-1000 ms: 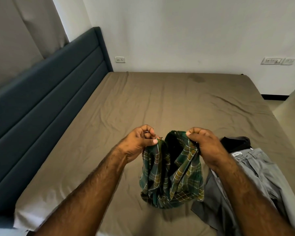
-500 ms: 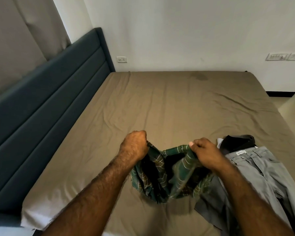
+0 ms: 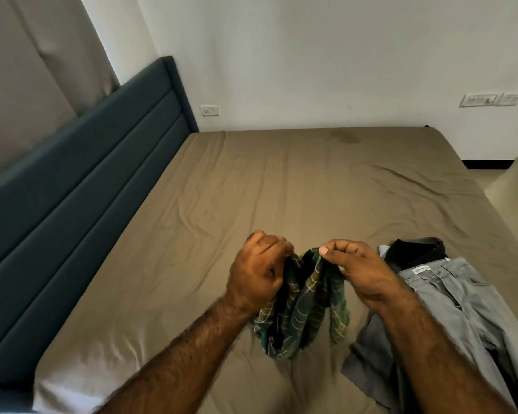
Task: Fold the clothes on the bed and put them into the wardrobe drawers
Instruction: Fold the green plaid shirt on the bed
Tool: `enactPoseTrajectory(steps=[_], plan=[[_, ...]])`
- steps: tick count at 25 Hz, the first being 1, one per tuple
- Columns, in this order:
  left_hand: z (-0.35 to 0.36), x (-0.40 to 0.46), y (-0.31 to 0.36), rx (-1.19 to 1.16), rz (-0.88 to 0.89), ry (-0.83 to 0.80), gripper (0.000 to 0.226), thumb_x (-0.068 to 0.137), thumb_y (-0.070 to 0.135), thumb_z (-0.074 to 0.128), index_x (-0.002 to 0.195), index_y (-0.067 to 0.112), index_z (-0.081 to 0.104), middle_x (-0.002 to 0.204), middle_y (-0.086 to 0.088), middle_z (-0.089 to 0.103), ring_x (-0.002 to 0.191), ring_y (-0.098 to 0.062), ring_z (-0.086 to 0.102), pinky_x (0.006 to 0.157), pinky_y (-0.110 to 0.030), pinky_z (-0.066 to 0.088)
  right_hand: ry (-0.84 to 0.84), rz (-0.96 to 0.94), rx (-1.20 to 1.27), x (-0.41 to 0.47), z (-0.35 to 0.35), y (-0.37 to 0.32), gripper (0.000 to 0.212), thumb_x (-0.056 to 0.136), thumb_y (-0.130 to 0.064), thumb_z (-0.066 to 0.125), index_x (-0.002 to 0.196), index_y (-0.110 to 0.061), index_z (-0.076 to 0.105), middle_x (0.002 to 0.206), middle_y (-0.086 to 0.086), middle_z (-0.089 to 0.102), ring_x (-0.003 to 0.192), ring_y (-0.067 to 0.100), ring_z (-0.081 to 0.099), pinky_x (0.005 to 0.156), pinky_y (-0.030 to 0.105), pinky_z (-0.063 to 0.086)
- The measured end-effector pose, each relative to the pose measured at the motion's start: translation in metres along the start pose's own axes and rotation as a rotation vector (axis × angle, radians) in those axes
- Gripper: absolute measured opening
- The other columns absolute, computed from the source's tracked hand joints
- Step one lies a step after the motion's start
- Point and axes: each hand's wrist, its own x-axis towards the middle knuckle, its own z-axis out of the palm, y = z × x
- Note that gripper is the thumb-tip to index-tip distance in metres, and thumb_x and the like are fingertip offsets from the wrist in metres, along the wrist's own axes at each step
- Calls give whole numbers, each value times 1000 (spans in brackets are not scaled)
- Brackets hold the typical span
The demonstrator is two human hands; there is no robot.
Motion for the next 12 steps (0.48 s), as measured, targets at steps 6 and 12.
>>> enactPoseTrajectory(steps=[6, 12], plan=[[6, 5, 26, -89, 86, 111, 11, 98, -1, 65, 98, 0, 76, 99, -6, 75, 81, -24, 65, 79, -37, 49, 85, -196, -125, -11, 20, -13, 11, 98, -10, 71, 89, -9, 77, 87, 12, 77, 79, 27, 71, 74, 37, 62], [-4, 11, 40, -128, -16, 204, 15, 97, 1, 62, 99, 1, 77, 97, -3, 75, 85, -21, 63, 78, -36, 51, 131, -343, -213, -27, 23, -22, 9, 94, -12, 77, 93, -19, 82, 92, 4, 78, 88, 28, 76, 80, 47, 63]])
